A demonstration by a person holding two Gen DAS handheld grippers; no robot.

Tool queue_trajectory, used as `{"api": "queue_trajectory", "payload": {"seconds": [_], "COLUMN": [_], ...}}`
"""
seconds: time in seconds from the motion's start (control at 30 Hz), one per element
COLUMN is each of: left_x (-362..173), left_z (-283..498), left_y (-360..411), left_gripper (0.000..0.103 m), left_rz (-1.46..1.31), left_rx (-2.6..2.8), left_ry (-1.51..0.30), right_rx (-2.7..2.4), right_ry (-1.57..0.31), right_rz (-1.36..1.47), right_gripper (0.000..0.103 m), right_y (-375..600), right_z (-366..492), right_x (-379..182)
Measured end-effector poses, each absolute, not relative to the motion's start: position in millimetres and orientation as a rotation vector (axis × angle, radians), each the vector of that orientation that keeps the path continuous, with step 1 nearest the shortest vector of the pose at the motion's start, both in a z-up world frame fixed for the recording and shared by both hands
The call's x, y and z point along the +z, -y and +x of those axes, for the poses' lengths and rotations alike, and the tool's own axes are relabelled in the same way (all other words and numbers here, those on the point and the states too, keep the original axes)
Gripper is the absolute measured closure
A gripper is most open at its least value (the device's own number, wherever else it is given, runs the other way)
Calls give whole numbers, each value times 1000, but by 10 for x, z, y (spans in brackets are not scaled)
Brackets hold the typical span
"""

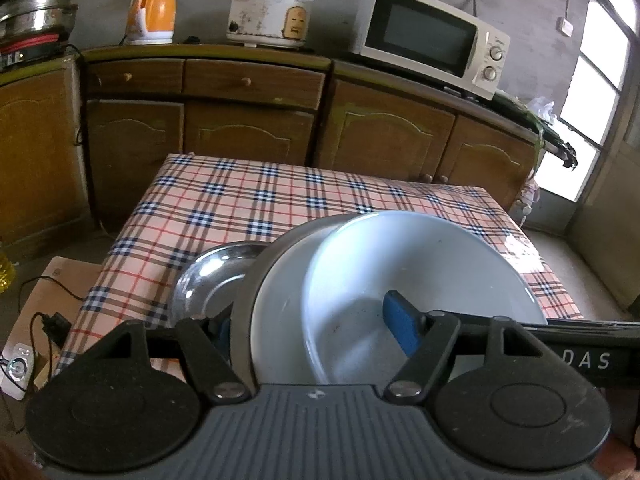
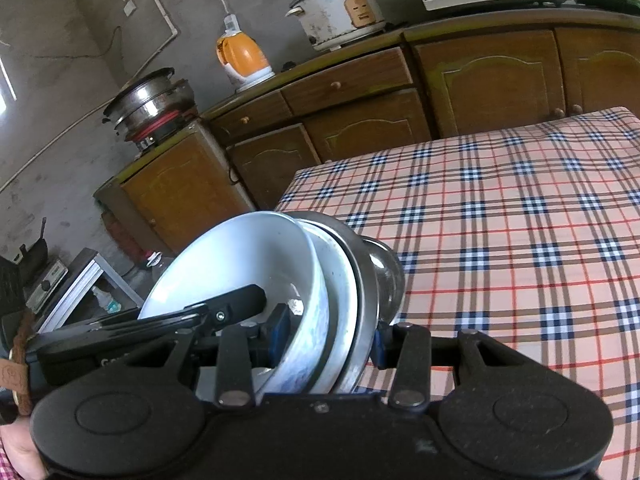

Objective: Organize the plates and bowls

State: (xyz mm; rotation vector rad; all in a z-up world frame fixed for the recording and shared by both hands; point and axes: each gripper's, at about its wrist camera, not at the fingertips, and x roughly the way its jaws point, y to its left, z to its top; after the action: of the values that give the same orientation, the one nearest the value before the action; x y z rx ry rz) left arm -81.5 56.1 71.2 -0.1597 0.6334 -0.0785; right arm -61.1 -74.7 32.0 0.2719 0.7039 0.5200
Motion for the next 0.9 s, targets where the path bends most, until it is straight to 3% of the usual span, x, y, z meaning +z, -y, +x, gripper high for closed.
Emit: {"api": "queue_trajectory", "payload": {"seconds": [0.9], "left_x": [662], "left_z": [-741], "left_y": [-775], "left_gripper": [29], "left_rz": [-172], "left_rx": [-46], "left_ry": [-646], "right_rx": [549], "right_ry": [-726], "right_rz": [262], "right_gripper": [53], "right_y": [506], "right_z": [-458], "right_x": [230]}}
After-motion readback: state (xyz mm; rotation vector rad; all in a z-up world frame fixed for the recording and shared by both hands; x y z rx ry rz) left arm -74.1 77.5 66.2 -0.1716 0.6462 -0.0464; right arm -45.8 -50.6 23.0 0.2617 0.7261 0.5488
